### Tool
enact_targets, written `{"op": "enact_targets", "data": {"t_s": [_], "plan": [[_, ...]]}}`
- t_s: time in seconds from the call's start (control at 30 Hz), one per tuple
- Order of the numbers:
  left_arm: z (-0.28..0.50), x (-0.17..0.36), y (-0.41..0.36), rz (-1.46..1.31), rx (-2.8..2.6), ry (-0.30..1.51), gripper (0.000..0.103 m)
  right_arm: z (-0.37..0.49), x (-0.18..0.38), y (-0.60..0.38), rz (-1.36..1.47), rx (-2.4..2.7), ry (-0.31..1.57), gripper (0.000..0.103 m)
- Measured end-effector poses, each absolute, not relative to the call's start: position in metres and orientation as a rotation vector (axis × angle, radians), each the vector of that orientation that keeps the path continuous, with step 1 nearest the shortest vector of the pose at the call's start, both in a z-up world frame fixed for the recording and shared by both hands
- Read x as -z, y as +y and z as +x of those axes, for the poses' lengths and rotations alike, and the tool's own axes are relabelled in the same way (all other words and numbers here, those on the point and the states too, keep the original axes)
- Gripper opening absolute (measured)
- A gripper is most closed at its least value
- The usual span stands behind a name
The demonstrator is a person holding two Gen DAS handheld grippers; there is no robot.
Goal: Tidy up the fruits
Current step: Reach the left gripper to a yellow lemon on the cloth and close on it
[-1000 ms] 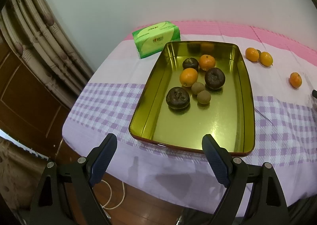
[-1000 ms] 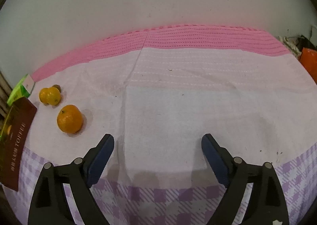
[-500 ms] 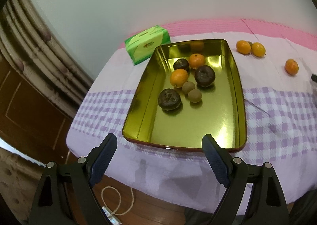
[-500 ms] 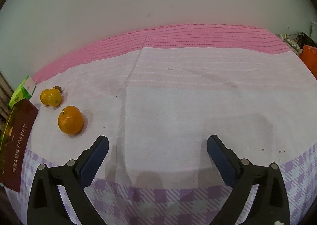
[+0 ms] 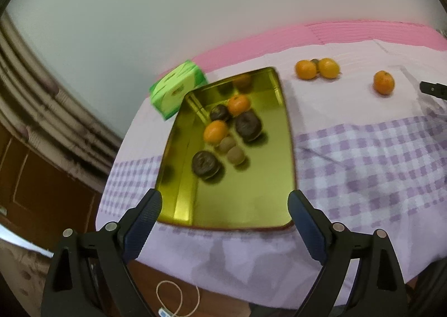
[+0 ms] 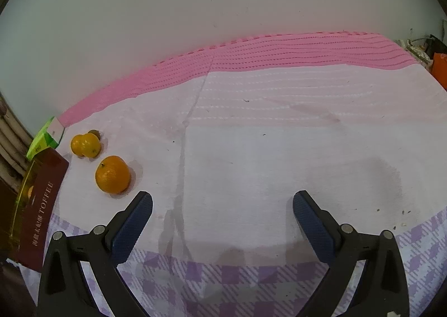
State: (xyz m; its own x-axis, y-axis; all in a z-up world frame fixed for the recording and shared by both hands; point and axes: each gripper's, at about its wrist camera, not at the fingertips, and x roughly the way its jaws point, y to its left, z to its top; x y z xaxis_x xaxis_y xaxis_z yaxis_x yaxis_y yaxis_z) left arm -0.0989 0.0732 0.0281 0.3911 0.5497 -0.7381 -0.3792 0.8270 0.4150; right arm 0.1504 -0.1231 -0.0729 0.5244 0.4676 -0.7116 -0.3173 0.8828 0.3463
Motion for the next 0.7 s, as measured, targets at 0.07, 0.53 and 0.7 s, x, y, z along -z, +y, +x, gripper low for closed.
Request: {"op": "enact_targets", "data": {"t_s": [0.07, 0.53, 0.7], "plan": [[-0.092, -0.029, 0.067, 0.206, -0.578, 1.008, 0.092, 0.151, 0.073, -0.124, 0.192, -0.48, 0.903, 0.1], [0.001, -0.043, 0.027, 0.232, -0.187, 1.009, 0.092, 0.153, 0.073, -0.132, 0.264, -0.517, 0.897, 0.1], [0.047, -0.046, 0.043, 0.235, 0.007, 0.999, 0.092, 0.153, 0.074, -0.134, 0.283, -0.525, 0.895, 0.1]]}}
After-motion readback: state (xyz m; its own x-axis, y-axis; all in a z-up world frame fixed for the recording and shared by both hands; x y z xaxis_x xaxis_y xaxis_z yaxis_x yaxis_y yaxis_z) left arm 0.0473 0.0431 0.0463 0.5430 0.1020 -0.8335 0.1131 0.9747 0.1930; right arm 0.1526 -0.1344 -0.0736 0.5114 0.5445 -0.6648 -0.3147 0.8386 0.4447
